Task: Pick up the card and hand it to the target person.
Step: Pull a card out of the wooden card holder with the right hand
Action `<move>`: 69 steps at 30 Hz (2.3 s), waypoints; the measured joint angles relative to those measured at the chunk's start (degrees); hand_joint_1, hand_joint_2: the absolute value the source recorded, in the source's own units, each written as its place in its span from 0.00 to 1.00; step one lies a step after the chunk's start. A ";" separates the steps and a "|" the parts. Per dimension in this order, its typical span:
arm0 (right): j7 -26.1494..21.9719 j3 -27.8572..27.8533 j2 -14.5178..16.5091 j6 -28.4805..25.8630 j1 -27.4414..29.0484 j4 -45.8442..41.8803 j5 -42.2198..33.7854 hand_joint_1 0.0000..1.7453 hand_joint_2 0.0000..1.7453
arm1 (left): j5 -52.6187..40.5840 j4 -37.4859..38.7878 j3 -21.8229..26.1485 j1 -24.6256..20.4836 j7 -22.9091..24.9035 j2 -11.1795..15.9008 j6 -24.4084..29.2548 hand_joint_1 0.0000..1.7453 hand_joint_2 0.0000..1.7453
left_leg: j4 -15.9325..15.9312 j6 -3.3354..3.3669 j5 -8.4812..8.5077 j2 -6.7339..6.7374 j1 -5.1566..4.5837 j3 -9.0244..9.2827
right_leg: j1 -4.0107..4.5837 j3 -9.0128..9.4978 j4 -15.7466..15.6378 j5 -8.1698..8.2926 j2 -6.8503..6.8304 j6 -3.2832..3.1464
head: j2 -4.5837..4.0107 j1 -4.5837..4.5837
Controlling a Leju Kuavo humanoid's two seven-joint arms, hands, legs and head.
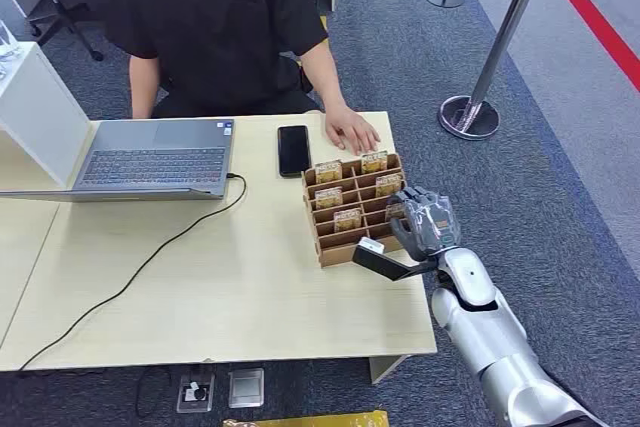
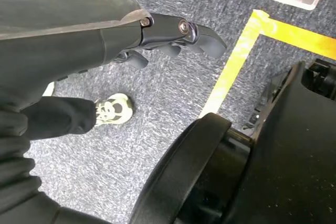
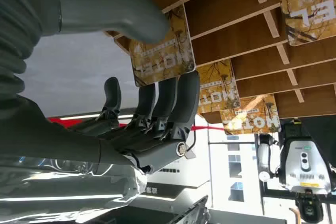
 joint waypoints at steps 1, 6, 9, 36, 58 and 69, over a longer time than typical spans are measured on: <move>0.01 -0.01 0.00 0.01 0.02 0.01 0.01 0.18 1.00 | 0.00 0.00 0.00 0.00 -0.08 0.00 0.00 0.00 0.00 | 0.00 0.00 0.00 0.00 0.00 0.00 | 0.00 0.00 0.00 0.00 0.00 0.00 | 0.00 0.00; 0.06 -0.03 0.00 0.10 -0.11 0.01 0.05 0.10 1.00 | 0.00 0.00 0.00 0.00 -0.39 0.00 0.01 0.00 0.00 | 0.00 0.00 0.00 0.01 0.00 0.01 | 0.00 0.01 0.00 0.00 0.01 0.00 | 0.01 0.02; 0.04 -0.05 0.00 0.01 -0.38 0.00 0.14 0.06 1.00 | 0.01 0.00 0.00 0.01 -0.51 0.00 0.04 0.00 0.00 | 0.00 0.00 0.00 0.01 0.00 0.02 | 0.00 0.02 0.00 0.00 0.00 0.00 | -0.01 0.02; -1.06 -0.04 0.50 0.45 -1.26 2.05 0.67 0.64 1.00 | 0.42 0.04 0.04 0.39 -0.42 -0.27 0.57 0.00 0.00 | 0.00 0.00 0.00 0.00 0.00 -0.04 | 0.00 -0.02 0.00 0.02 0.00 -0.01 | 0.01 0.00; -1.33 -0.20 0.55 -2.08 -1.17 2.59 -0.59 0.93 1.00 | -0.32 0.07 -0.05 0.42 0.43 -0.37 2.89 0.00 1.00 | 0.01 0.00 0.01 -0.01 0.00 -0.02 | 0.00 -0.02 0.00 0.02 0.00 -0.01 | 0.01 0.02; -10.15 -3.73 2.76 -11.68 0.77 -7.12 -4.15 0.93 1.00 | 0.06 0.07 -0.01 0.32 0.29 -0.54 2.93 0.00 1.00 | -0.01 0.00 0.01 0.00 0.00 -0.05 | 0.00 -0.04 0.01 0.02 0.01 -0.01 | 0.00 0.05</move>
